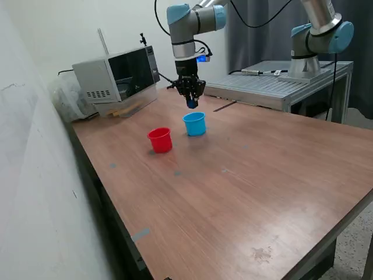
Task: Place red objects in the red bin, and blue objects in the blue bin.
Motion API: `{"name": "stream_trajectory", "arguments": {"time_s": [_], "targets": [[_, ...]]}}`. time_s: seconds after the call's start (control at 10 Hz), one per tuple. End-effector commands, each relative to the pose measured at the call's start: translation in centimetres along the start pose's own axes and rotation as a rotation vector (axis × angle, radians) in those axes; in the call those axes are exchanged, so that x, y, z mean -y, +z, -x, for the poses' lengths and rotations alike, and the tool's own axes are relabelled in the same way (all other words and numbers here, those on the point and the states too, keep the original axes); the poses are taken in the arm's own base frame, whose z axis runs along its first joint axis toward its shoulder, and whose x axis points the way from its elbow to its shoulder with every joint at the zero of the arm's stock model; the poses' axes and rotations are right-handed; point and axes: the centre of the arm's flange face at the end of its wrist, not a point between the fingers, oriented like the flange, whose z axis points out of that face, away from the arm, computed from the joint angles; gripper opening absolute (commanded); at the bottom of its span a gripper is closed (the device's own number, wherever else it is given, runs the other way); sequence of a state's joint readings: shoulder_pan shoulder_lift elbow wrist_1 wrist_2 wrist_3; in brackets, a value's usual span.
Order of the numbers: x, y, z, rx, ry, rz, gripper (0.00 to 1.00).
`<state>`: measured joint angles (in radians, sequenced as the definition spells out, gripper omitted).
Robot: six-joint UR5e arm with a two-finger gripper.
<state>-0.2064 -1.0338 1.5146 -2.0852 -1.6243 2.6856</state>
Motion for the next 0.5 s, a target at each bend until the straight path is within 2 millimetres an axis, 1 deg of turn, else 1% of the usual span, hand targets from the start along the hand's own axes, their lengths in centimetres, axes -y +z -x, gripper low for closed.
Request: {"name": "stream_trajectory", "arguments": {"time_s": [0.0, 0.1, 0.2, 0.3, 0.4], "targets": [[1.8, 0.7, 5.0, -0.002, 0.077, -0.010, 0.00], [2.3, 1.0, 5.7, -0.005, 0.091, -0.017, 0.00], [3.2, 1.9, 6.4, -0.016, 0.103, -0.034, 0.00], [3.8, 2.6, 6.8, -0.023, 0.113, -0.047, 0.00], [3.9, 2.7, 6.9, -0.022, 0.115, -0.044, 0.00]]}}
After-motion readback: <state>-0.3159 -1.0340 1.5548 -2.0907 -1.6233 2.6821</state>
